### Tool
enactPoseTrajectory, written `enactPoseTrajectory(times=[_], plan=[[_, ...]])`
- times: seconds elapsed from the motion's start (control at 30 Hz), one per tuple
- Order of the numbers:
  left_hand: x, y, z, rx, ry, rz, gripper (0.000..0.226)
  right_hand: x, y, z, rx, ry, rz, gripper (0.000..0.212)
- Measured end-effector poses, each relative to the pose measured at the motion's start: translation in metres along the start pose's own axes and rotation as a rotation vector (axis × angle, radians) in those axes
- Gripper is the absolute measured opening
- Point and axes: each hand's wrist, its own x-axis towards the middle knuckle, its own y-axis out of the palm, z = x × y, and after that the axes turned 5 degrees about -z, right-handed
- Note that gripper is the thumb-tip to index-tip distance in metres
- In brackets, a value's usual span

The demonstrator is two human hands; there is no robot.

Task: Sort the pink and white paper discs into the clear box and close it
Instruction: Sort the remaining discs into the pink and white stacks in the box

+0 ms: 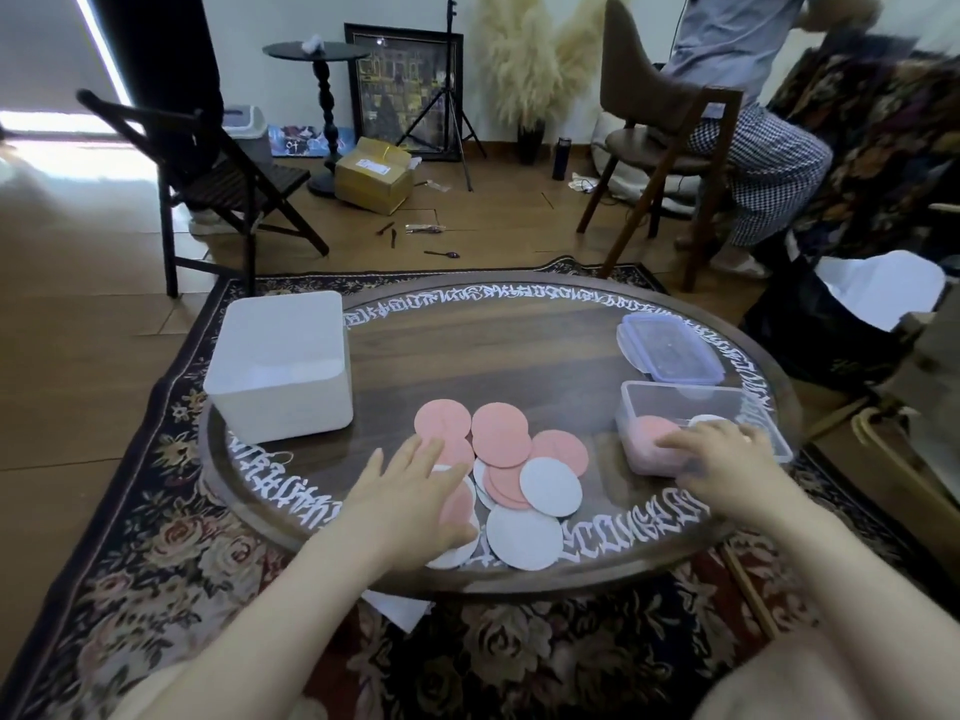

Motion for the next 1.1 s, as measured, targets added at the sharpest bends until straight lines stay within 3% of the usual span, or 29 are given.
enactPoseTrajectory(times=[0.2,0.4,0.57,0.67,0.77,0.87,1.0,1.1], plan=[[0.008,0.008,0.0,-0.141,-0.031,-0.009,0.065,-0.005,0.002,0.002,0.229,-0.051,-0.083,0.017],[0.012,0.012,-0.001,-0.155,-0.013,-0.01,0.064,-0.02,0.001,0.026,0.26,-0.209,-0.064,0.002],[0.01,0.013,0.003,-0.145,-0.012,-0.008,0.054,-0.025,-0.008,0.046,0.241,-0.219,-0.03,0.023],[0.009,0.011,0.005,-0.145,-0.023,-0.004,0.055,-0.028,-0.013,0.051,0.218,-0.245,-0.017,0.014],[0.011,0.011,0.005,-0.171,-0.035,-0.042,0.056,-0.029,-0.01,0.059,0.188,-0.332,-0.214,0.023],[0.014,0.008,0.001,-0.205,-0.053,-0.143,0.05,-0.031,-0.006,0.087,0.237,-0.574,-0.312,0.024],[0.018,0.002,-0.008,-0.258,-0.113,-0.227,0.045,-0.034,0.022,0.115,0.09,-0.477,-0.041,0.042],[0.018,0.003,-0.007,-0.288,-0.127,-0.231,0.044,-0.036,0.034,0.121,-0.002,-0.328,0.003,0.046]])
